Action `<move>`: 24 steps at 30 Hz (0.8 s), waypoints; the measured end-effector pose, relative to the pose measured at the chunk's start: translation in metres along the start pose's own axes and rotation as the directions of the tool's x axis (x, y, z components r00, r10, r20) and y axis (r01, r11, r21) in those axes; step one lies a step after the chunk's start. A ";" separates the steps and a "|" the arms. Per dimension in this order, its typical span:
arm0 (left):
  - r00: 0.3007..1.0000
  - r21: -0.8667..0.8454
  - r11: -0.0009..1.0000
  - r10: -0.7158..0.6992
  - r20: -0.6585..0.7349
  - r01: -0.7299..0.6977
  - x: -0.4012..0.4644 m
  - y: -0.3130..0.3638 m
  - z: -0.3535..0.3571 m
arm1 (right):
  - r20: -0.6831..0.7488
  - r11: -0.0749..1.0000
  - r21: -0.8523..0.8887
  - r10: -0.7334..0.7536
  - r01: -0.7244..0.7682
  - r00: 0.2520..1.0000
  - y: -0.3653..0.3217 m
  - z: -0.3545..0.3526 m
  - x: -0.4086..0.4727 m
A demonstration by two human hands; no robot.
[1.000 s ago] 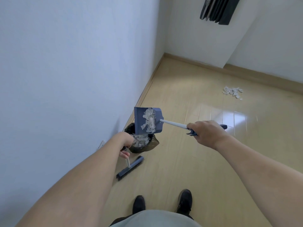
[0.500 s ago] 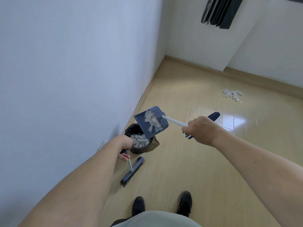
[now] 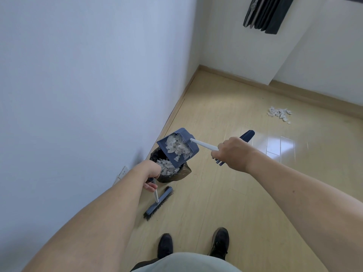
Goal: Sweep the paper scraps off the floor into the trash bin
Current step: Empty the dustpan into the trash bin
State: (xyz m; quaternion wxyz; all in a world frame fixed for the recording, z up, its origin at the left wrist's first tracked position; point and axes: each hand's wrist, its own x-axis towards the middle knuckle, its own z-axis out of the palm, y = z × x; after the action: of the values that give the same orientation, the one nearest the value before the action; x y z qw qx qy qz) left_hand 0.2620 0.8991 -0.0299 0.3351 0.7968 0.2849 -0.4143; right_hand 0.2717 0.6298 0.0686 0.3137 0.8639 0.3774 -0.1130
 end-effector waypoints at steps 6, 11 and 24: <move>1.000 0.028 1.000 0.008 -0.002 -0.008 0.000 -0.003 -0.003 | 0.009 1.000 -0.019 -0.018 0.019 1.000 -0.004 -0.004 0.004; 1.000 0.019 1.000 0.009 -0.008 -0.009 0.001 -0.003 -0.002 | 0.009 0.999 -0.041 -0.033 0.033 0.999 -0.004 -0.012 0.006; 1.000 0.029 1.000 0.003 0.028 -0.004 -0.003 -0.001 -0.007 | 0.008 0.996 -0.047 -0.075 0.075 0.997 -0.004 -0.016 0.011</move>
State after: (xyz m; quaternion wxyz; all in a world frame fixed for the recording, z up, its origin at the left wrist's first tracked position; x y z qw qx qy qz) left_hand 0.2633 0.9043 -0.0251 0.3280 0.7962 0.2727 -0.4292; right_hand 0.2760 0.6486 0.0743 0.3309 0.8411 0.4111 -0.1184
